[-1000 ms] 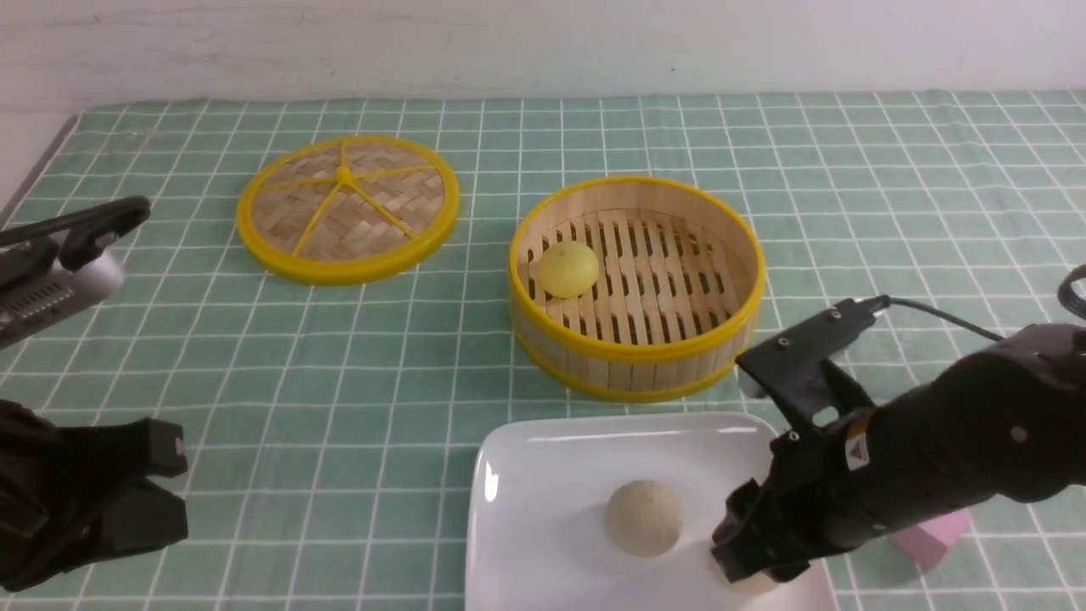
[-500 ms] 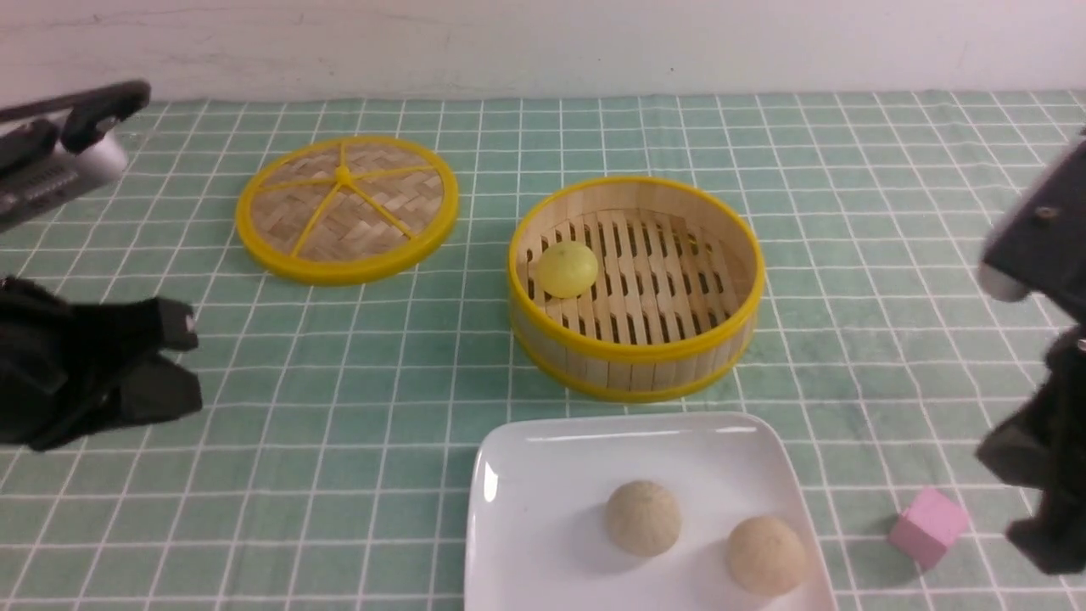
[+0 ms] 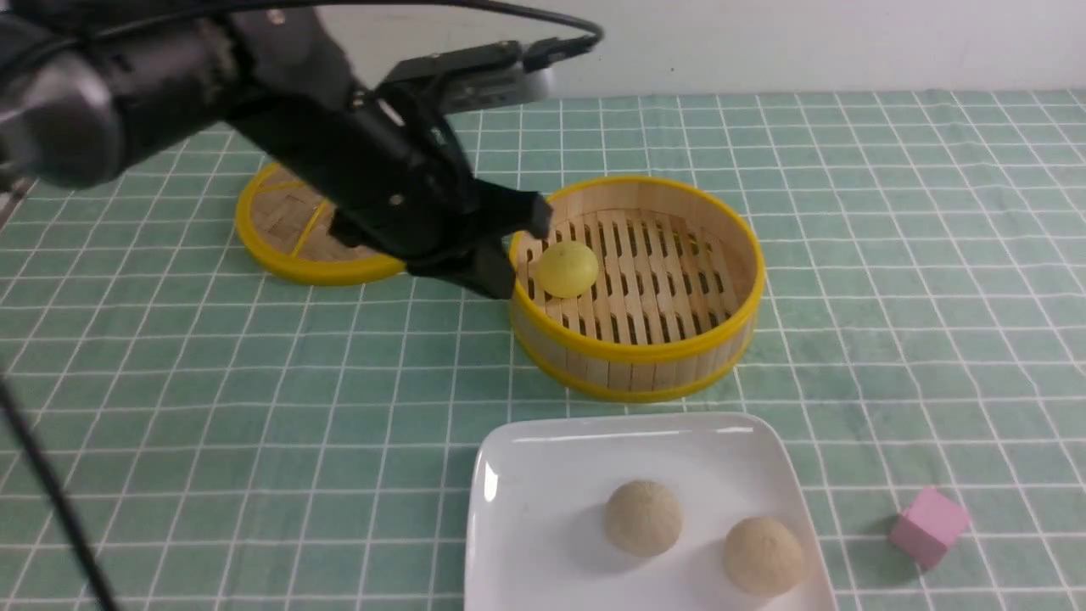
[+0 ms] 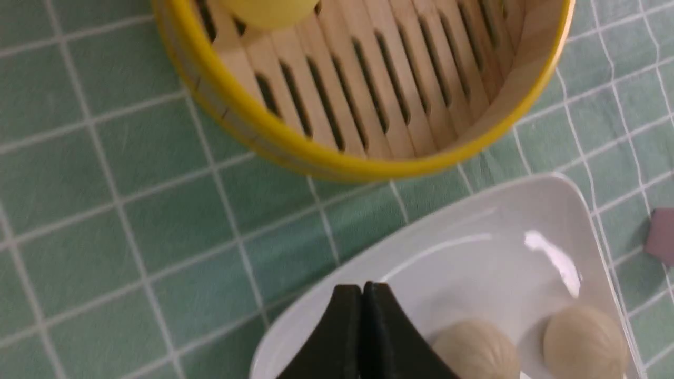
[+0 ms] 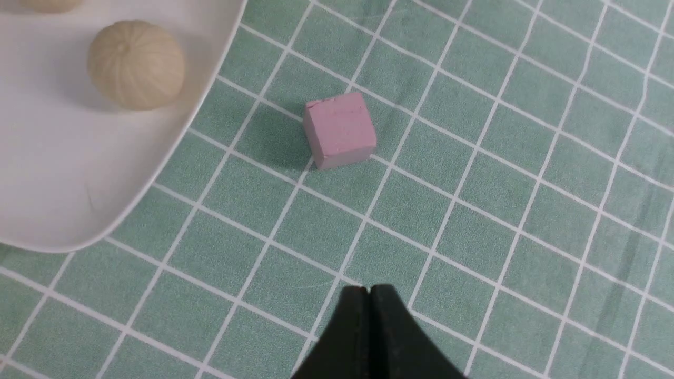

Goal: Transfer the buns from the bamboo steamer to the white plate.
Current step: 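Reach into the bamboo steamer and grasp a bun with the left gripper, then carry the bun from the bamboo steamer to the plate with the left gripper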

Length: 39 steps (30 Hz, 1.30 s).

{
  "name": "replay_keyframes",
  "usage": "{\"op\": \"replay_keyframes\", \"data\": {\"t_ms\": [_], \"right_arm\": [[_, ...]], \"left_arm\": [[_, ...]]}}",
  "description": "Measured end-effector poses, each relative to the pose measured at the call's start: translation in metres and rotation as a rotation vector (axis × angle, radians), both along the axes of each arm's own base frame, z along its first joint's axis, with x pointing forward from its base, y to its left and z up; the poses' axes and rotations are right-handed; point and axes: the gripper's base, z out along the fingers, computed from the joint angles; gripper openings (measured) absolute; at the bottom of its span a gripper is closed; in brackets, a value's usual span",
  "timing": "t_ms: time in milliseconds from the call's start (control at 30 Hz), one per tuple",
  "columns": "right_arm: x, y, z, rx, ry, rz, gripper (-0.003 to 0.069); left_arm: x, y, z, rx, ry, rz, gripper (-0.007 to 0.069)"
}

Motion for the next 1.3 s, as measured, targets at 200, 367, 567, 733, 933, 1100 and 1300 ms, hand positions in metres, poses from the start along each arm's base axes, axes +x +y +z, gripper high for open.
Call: {"op": "replay_keyframes", "data": {"t_ms": [200, 367, 567, 733, 933, 1100, 1300], "right_arm": [[-0.003, -0.002, -0.011, -0.002, 0.006, -0.001, -0.0006], [-0.003, -0.002, -0.011, 0.006, 0.008, -0.011, -0.0003], [-0.003, -0.002, -0.011, 0.01, 0.008, -0.016, 0.0], [-0.003, -0.002, -0.011, 0.014, 0.002, -0.014, 0.0002], [-0.001, 0.0, -0.009, 0.03, -0.02, -0.008, 0.0009], [-0.001, 0.0, -0.009, 0.03, -0.02, -0.008, 0.0013], [-0.001, 0.0, -0.009, 0.03, -0.018, -0.008, 0.0013]], "left_arm": [[0.057, -0.047, -0.032, 0.076, 0.014, 0.017, 0.0176], [0.092, -0.057, -0.054, 0.154, -0.052, 0.046, 0.0351], [0.103, -0.06, -0.075, 0.199, -0.054, 0.044, 0.041], [0.105, -0.063, -0.085, 0.187, -0.029, 0.045, 0.028], [0.1, -0.065, -0.074, 0.137, 0.001, 0.044, 0.0027], [0.08, -0.058, -0.017, 0.117, -0.014, -0.012, 0.0022], [0.021, -0.017, 0.11, 0.138, -0.265, -0.028, 0.0022]]}}
